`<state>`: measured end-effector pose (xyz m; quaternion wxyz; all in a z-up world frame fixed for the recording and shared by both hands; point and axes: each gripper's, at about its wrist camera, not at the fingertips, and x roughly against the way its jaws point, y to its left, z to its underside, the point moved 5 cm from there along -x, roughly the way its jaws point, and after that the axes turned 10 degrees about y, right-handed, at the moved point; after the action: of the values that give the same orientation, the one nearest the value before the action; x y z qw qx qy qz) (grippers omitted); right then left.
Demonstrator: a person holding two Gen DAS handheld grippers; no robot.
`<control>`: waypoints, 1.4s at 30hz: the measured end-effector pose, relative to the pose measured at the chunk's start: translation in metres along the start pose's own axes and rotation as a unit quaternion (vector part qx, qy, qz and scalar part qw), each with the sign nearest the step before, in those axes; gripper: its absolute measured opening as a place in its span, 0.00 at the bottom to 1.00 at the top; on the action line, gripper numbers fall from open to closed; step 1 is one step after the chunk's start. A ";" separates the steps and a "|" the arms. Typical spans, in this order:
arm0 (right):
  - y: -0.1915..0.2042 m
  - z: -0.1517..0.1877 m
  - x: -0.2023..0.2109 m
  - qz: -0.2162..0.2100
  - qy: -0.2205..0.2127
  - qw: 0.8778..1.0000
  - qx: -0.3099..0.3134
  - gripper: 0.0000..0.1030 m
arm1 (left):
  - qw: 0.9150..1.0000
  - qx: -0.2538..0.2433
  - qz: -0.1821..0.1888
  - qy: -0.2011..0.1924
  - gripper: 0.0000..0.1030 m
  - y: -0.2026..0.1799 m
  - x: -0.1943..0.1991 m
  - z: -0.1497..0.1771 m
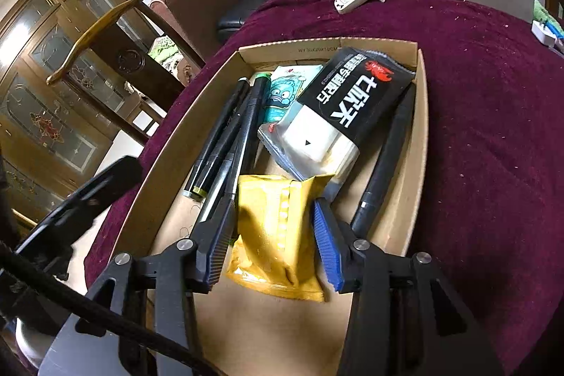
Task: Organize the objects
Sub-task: 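Carry the purple-capped marker and yellow packet into the box and open both tools, then move both tools back from the box toward the loose items on the table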
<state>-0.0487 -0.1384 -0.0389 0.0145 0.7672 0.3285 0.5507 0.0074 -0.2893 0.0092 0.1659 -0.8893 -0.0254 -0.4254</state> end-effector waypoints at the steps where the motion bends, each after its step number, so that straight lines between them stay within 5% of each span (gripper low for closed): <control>1: 0.001 0.001 0.005 0.002 -0.006 1.000 0.003 0.44 | 1.000 0.001 -0.002 -0.004 0.35 -0.001 0.004 0.002; 13: -0.011 0.042 0.070 0.032 -0.089 0.996 0.001 0.52 | 0.998 0.002 -0.011 -0.058 0.42 -0.031 0.046 0.034; 27: -0.062 0.069 0.096 0.023 -0.110 0.990 -0.083 0.53 | 0.999 0.028 -0.014 -0.031 0.43 -0.029 0.044 0.060; 31: -0.056 0.068 0.133 0.030 -0.178 0.980 -0.082 0.53 | 0.999 0.027 -0.011 -0.034 0.43 -0.029 0.046 0.061; 33: -0.050 0.067 0.152 0.038 -0.215 0.973 -0.072 0.66 | 0.999 0.030 -0.006 -0.031 0.43 -0.028 0.043 0.062; 34: -0.047 0.066 0.155 0.047 -0.223 0.971 -0.067 0.81 | 0.999 0.032 -0.005 -0.029 0.43 -0.027 0.041 0.062; 39: -0.043 0.063 0.124 0.049 -0.171 0.982 -0.066 0.80 | 0.999 0.041 0.004 -0.019 0.43 -0.019 0.032 0.066; 42: -0.033 0.059 0.136 0.048 -0.196 0.978 -0.055 0.80 | 0.999 0.045 0.002 -0.016 0.43 -0.012 0.031 0.067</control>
<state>0.0102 -0.0219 0.0393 0.0948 0.8731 0.2513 0.4070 0.0749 -0.2599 -0.0033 0.2066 -0.8877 -0.0453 -0.4090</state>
